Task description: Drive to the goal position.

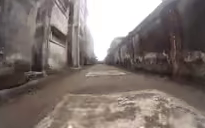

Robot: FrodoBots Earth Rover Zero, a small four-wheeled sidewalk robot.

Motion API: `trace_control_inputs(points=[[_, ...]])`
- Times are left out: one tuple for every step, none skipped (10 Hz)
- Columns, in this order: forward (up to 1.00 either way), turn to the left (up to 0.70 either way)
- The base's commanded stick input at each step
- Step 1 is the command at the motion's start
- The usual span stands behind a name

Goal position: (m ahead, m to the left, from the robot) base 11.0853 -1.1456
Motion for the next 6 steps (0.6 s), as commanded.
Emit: trace_control_inputs(points=[[0.70, 0.00], [0.70, 0.00], [0.70, 0.00], [0.70, 0.00], [0.70, 0.00], [0.70, 0.00]])
